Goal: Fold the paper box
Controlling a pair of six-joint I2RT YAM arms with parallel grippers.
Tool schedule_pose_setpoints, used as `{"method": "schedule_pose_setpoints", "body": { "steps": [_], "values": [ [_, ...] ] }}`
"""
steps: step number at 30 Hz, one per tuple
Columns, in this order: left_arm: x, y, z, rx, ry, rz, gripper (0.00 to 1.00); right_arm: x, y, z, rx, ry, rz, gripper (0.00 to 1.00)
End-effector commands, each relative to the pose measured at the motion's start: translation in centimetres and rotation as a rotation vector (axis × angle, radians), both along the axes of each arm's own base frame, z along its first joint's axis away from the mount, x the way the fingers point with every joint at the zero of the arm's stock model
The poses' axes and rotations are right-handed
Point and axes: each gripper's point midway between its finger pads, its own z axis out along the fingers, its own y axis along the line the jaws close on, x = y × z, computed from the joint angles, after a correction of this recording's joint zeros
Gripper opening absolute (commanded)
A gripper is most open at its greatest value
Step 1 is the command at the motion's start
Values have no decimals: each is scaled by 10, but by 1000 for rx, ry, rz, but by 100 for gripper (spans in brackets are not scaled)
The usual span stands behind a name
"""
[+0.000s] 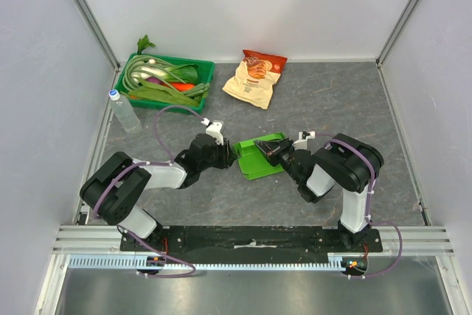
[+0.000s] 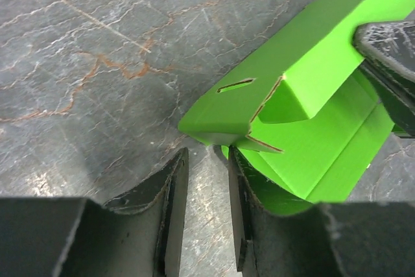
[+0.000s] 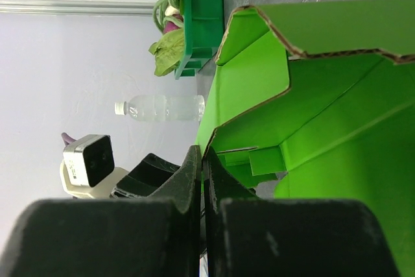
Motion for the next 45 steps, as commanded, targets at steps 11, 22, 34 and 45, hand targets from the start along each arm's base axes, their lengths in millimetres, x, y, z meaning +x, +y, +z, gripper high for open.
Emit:
{"method": "schedule_pose_setpoints", "body": {
  "steps": [11, 22, 34, 45],
  "values": [
    [-1, -9, 31, -43, -120, -83, 42, -9, -2, -9, -32, -28, 23, 0],
    [29, 45, 12, 101, -65, 272, 34, -8, -2, -11, -34, -20, 23, 0],
    [43, 49, 9, 73, -81, 285, 42, -9, -3, -11, -40, -19, 27, 0],
    [39, -16, 13, -127, -10, -30, 39, -10, -4, -15, -39, -9, 21, 0]
  ]
}}
